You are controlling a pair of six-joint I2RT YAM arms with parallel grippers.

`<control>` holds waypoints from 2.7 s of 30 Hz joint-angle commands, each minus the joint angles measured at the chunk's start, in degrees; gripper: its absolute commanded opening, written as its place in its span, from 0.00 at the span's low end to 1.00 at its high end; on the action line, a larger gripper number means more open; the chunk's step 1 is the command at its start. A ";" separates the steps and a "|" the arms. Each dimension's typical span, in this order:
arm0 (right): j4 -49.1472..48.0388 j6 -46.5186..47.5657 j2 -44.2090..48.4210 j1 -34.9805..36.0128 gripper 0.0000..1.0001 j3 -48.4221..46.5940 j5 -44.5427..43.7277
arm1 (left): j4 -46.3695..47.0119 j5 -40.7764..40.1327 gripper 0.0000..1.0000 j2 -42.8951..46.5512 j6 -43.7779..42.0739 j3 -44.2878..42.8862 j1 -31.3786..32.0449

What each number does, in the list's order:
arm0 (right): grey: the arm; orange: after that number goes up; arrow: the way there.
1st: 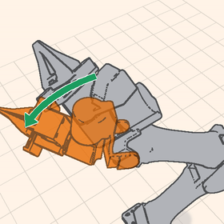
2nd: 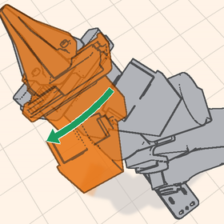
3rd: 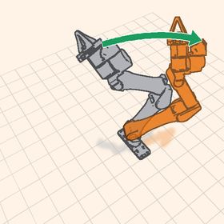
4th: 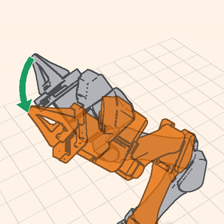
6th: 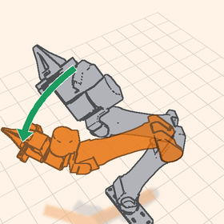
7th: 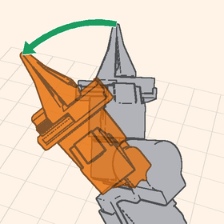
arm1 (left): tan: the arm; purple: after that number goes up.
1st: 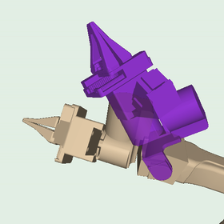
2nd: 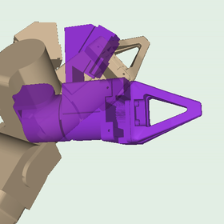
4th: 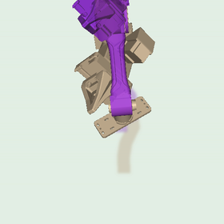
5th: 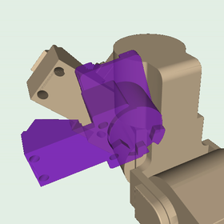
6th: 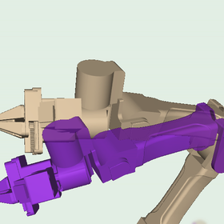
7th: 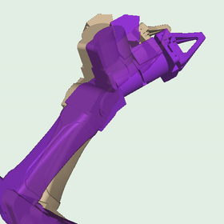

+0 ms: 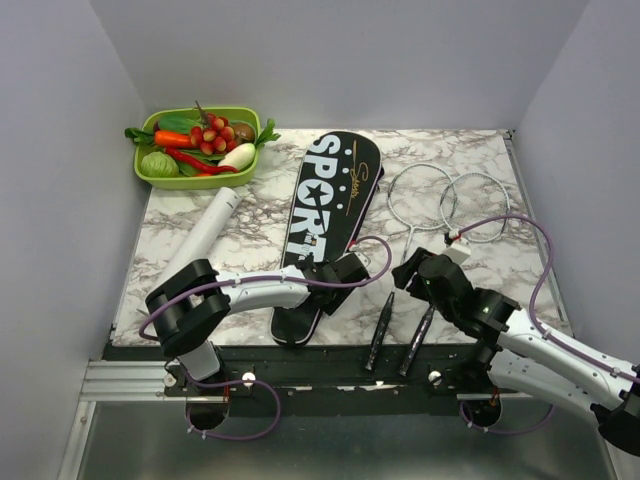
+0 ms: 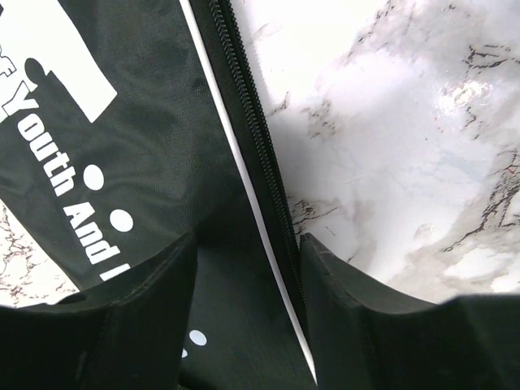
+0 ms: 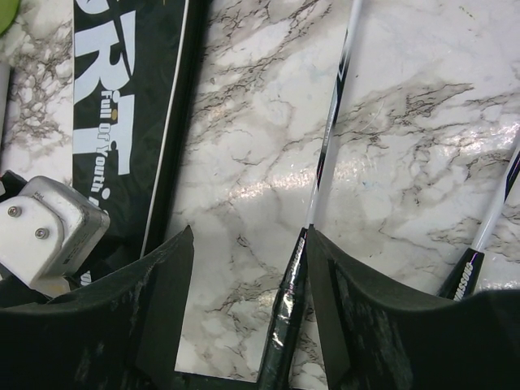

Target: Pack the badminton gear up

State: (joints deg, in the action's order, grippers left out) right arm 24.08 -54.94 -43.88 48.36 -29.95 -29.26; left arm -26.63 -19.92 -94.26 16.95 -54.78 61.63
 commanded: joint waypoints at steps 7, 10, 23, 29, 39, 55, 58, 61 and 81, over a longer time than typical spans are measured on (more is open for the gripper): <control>-1.40 0.62 -0.42 -0.02 0.62 0.60 0.25 | 0.44 1.47 0.34 2.76 -0.51 -0.15 0.34; -1.66 0.45 -0.59 -0.11 0.61 0.95 0.43 | 0.35 1.82 0.23 3.20 -0.60 0.03 0.34; -3.42 0.97 -1.03 -0.02 0.61 1.74 2.71 | 1.50 1.64 0.00 5.66 -1.92 0.91 0.25; -10.44 2.20 -3.67 -0.11 0.73 2.27 8.68 | 0.62 0.76 0.00 10.23 -1.66 1.25 0.25; -18.71 -1.48 -14.99 -0.11 0.74 -4.04 13.34 | 1.05 1.55 0.00 17.96 -0.52 3.81 0.25; -34.79 -7.29 -39.69 -0.11 0.75 -13.19 19.59 | 4.31 4.89 0.00 25.35 0.01 7.50 0.25; -35.15 -7.03 -43.21 -0.02 0.74 -15.83 20.20 | 4.83 5.16 0.00 27.36 0.01 8.29 0.25; -35.67 -6.59 -45.59 -0.11 0.70 -17.85 20.64 | 5.01 5.42 0.00 29.30 0.10 8.73 0.25; -34.01 -1.58 -49.55 -2.13 0.01 -23.39 18.80 | 9.85 -1.52 0.84 38.10 3.88 16.55 0.42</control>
State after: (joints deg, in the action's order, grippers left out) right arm -10.24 -58.41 -92.95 46.37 -49.74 -8.12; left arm -18.63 -19.64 -55.59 19.90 -38.94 61.65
